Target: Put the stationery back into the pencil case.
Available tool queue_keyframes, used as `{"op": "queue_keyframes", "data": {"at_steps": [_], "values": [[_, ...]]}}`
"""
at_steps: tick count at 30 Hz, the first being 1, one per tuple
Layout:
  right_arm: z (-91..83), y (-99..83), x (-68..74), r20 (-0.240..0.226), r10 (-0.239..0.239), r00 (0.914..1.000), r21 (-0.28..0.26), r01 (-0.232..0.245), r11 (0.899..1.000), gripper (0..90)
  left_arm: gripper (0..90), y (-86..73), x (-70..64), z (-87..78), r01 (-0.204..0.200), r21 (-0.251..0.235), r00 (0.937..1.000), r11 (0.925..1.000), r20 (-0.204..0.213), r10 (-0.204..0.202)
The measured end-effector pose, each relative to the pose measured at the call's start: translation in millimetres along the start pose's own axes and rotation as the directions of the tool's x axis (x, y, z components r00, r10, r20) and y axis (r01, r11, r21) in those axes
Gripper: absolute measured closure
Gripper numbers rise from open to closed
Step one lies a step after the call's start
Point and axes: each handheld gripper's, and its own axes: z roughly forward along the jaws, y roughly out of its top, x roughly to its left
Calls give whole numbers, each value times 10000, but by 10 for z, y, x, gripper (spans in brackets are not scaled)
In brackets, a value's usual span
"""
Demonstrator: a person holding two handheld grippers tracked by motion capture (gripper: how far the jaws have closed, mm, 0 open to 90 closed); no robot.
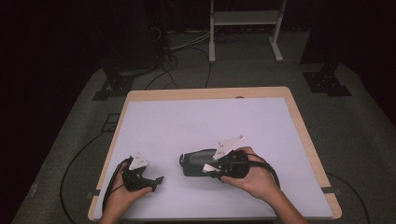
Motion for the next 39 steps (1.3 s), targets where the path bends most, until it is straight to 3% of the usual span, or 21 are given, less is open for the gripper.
{"op": "queue_keyframes", "data": {"at_steps": [10,23,39], "values": [[-54,172,-200,422,-21,9991,43,19,10000,706,65,0,1,0,8,2,10000,10000,9,-8],[165,248,-423,487,-210,9986,714,175,9973,706,65,0,-1,1,53,-24,10000,10000,16,-53],[318,242,-514,399,-221,9990,1230,171,9923,705,65,-1,-1,2,45,-32,10000,10000,5,-45]]}}
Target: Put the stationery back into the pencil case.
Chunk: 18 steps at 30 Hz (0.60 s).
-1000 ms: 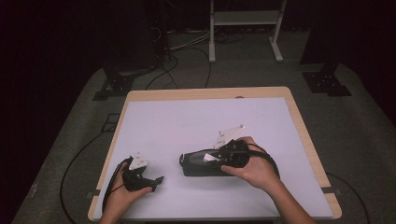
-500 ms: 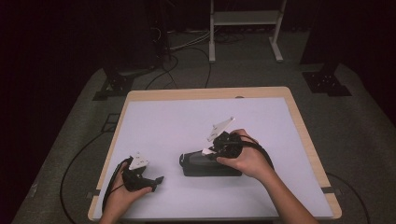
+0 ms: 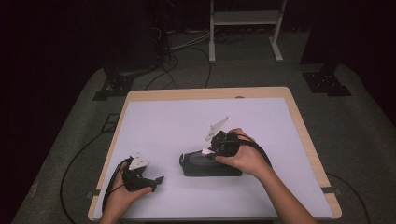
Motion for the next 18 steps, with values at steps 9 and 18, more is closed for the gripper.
{"op": "queue_keyframes", "data": {"at_steps": [9,18], "values": [[48,-2,0,-46,-69,10000,140,69,9999,694,65,0,-1,0,5,-6,10000,10000,2,-5],[-9,-33,-24,12,43,10000,-62,-43,10000,680,65,0,0,0,7,-5,10000,10000,6,-7]]}}
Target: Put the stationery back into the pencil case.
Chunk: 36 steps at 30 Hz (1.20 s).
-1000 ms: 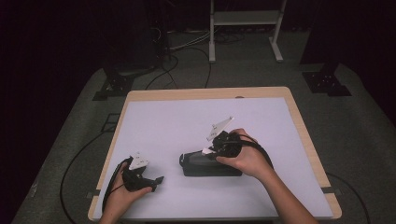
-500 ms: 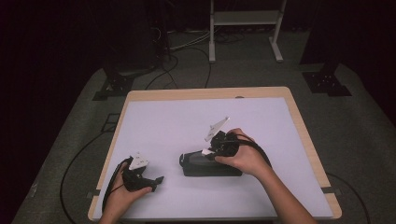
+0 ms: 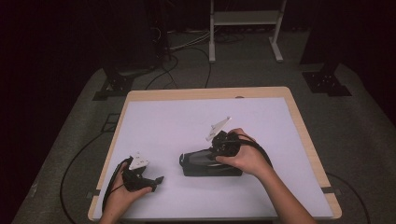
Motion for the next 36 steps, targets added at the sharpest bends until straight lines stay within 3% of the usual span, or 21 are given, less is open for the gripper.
{"op": "queue_keyframes", "data": {"at_steps": [9,17,31,36], "values": [[-174,-162,-96,250,355,9991,-426,-345,9985,684,65,0,1,0,-12,12,10000,10000,-4,12],[-360,-374,-210,542,1245,9907,-918,-1192,9886,667,65,1,-1,-1,-17,22,10000,10000,-10,17],[-542,-811,-363,1451,1883,9713,-1747,-1622,9712,409,65,0,0,1,-14,-14,10000,10000,-14,14],[-564,-1027,-367,1731,2287,9580,-1810,-1973,9635,329,65,0,1,2,-17,-19,10000,10000,-15,17]]}}
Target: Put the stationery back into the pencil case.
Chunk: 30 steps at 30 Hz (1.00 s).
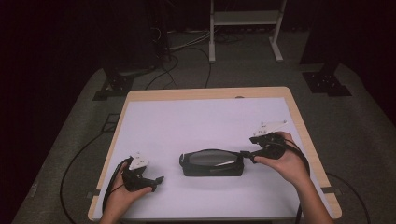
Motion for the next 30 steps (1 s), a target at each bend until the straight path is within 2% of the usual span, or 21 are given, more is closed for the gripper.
{"op": "queue_keyframes", "data": {"at_steps": [10,16,19,22,30], "values": [[-98,-398,-102,304,745,9968,53,-747,9972,256,65,0,-1,0,-16,3,10000,10000,-10,16],[-110,-605,-130,472,1038,9935,184,-1047,9943,239,65,-1,-1,0,-20,2,10000,10000,-11,20],[-96,-715,-139,593,1441,9878,286,-1460,9889,235,65,-1,-1,0,-20,0,10000,10000,-16,20],[-83,-819,-161,711,1636,9840,318,-1662,9856,231,65,-1,-1,0,-20,2,10000,10000,-13,20],[-44,-1028,-205,779,1937,9780,331,-1967,9799,229,65,-1,-2,0,-20,-1,10000,10000,-15,20]]}}
